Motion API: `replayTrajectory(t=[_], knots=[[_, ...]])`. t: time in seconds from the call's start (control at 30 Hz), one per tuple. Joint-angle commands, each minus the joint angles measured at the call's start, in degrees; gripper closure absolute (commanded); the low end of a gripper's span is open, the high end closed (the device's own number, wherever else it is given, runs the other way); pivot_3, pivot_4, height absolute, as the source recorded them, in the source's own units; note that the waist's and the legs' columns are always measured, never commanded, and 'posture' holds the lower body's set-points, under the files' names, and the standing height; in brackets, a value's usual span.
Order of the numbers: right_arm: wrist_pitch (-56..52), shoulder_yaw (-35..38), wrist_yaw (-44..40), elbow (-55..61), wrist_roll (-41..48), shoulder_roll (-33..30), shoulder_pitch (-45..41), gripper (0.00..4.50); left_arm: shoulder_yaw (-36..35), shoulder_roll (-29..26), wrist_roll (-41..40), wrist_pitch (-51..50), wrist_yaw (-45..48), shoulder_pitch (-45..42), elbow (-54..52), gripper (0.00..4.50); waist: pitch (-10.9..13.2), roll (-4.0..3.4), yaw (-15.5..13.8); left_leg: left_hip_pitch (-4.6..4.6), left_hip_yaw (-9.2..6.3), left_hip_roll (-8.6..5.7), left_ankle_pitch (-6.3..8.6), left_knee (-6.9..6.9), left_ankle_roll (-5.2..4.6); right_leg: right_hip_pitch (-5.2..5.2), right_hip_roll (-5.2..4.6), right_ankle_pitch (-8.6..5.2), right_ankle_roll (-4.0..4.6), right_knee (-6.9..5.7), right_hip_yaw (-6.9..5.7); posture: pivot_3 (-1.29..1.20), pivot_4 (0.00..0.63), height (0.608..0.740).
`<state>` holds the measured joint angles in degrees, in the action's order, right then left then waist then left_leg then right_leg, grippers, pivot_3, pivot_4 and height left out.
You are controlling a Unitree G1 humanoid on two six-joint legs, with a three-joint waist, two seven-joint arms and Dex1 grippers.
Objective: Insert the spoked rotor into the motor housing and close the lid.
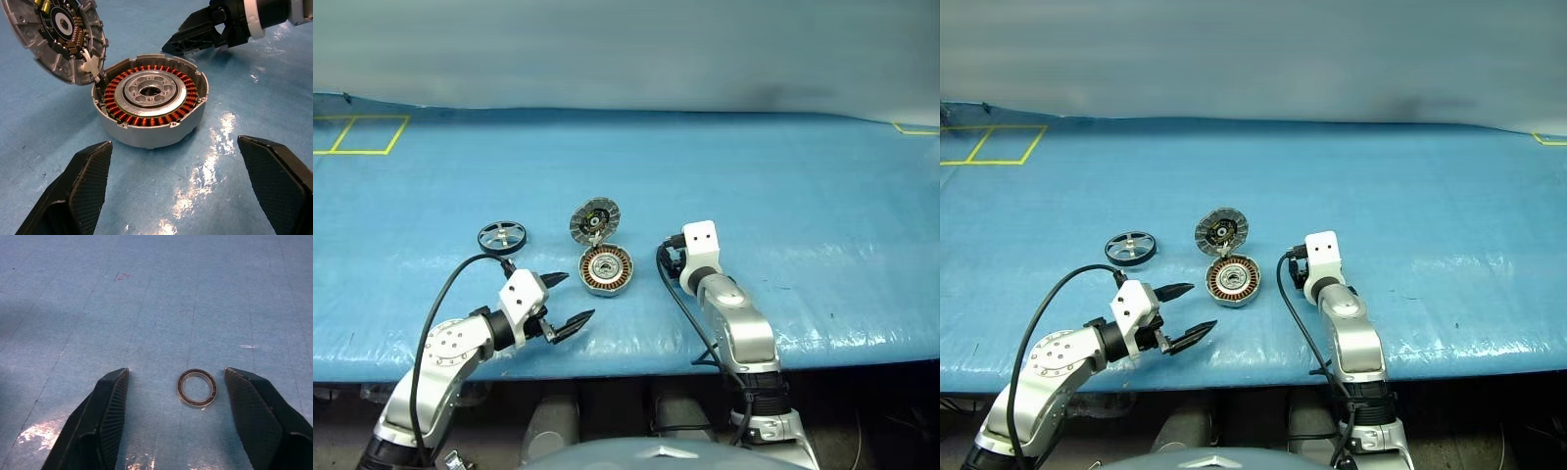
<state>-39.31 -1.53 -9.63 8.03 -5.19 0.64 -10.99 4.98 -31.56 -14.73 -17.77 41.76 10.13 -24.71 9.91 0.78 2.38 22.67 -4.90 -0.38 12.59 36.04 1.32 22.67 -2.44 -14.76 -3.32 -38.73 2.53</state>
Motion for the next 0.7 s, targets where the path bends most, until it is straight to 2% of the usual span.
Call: replayTrajectory(t=[0.03, 0.17, 0.43, 0.7], knots=[[-0.56, -0.04, 0.67, -0.15, 0.97, -0.49, 0.49, 2.54, 0.57, 1.19, 2.32, 5.03, -1.44, 1.19, 1.00, 0.00, 0.00, 0.00, -0.04, 0.00, 0.01, 0.00, 0.00, 0.00, 0.00, 0.00, 0.00, 0.00, 0.00, 0.01, 0.01, 0.00, 0.150, 0.740], [-1.93, -0.22, 0.29, 1.66, 1.76, -1.31, 0.70, 3.82, 0.93, 2.74, 2.72, 7.81, -1.72, 2.29, 2.65, 0.00, -0.01, 0.01, -0.18, 0.01, 0.00, -0.01, 0.00, 0.00, 0.00, 0.00, -0.01, 0.00, 0.00, 0.01, 0.00, 0.00, 0.150, 0.740], [-9.73, -7.72, -4.34, 15.26, 1.98, -7.08, -1.96, 3.83, 0.75, 3.14, 3.89, 10.20, -2.84, 4.13, 4.45, 0.00, 0.01, -0.04, -0.05, 0.10, -0.01, -0.01, 0.00, -0.01, -0.01, 0.08, -0.02, -0.05, -0.08, 0.02, 0.00, 0.00, 0.150, 0.740], [-14.39, -15.21, -7.40, 20.83, 4.76, -6.90, -6.65, 3.83, -0.28, 3.42, 2.76, 10.83, -3.36, 4.25, 5.02, 0.00, 0.01, -0.04, -0.08, 0.12, -0.07, 0.03, 0.00, -0.04, -0.01, 0.09, 0.03, -0.13, -0.18, 0.03, -0.04, 0.00, 0.150, 0.740]])
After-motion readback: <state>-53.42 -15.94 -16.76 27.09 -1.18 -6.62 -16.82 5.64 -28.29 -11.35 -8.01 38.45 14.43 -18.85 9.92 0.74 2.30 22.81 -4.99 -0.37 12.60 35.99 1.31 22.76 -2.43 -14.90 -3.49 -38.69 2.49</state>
